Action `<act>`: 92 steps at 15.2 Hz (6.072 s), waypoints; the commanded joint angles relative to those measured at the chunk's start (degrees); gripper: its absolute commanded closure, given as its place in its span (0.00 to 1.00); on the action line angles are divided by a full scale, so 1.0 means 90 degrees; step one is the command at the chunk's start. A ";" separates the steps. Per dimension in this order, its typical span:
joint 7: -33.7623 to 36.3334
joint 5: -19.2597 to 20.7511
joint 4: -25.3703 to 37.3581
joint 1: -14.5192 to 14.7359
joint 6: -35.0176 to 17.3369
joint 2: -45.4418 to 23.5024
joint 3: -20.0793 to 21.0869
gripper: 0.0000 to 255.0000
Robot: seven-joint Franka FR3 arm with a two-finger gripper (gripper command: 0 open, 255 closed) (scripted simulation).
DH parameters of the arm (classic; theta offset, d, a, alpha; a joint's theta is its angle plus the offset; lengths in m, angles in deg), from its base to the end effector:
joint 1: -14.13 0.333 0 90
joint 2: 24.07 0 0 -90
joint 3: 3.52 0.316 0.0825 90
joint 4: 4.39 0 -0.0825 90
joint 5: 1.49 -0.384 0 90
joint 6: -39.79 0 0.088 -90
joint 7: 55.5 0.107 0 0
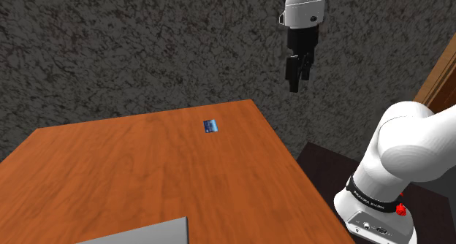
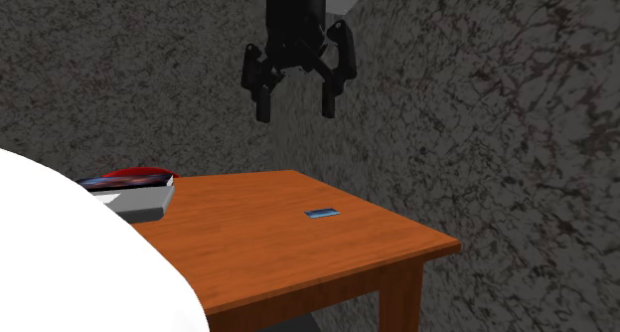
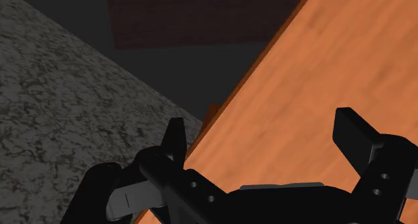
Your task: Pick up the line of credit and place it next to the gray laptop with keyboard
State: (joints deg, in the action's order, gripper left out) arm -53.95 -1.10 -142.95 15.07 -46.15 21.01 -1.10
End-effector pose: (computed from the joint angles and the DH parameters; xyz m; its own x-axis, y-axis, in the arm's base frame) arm 0.2955 0.0196 0.5558 0.9913 0.0144 -0.1305 0.0198 -0.9990 0.0402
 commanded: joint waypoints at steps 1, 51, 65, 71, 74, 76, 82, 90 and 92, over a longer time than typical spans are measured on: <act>0.0000 0.0000 0.0000 0.0000 0.0000 0.0000 0.0000 0.00; 0.3766 -0.2160 0.4922 -0.0248 -0.1038 -0.8050 0.0386 1.00; 0.3997 -0.2171 0.5347 -0.0287 -0.0304 -0.7705 0.0400 1.00; 0.4134 -0.2184 0.5663 -0.0308 0.0120 -0.7576 0.0409 1.00; 0.4206 -0.2193 0.5845 -0.0319 0.0338 -0.7528 0.0413 1.00; 0.4241 -0.2235 0.5509 -0.0271 0.0204 -0.7304 0.0445 1.00; 0.4508 -0.2541 0.3809 0.0029 -0.0470 -0.6117 0.0679 1.00; 0.4994 -0.3095 0.2123 0.0481 -0.1135 -0.4804 0.1115 1.00; 0.5137 -0.3261 0.1783 0.0609 -0.1275 -0.4514 0.1246 1.00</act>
State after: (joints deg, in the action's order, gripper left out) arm -8.46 -29.70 -125.54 19.92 -56.79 -20.62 9.47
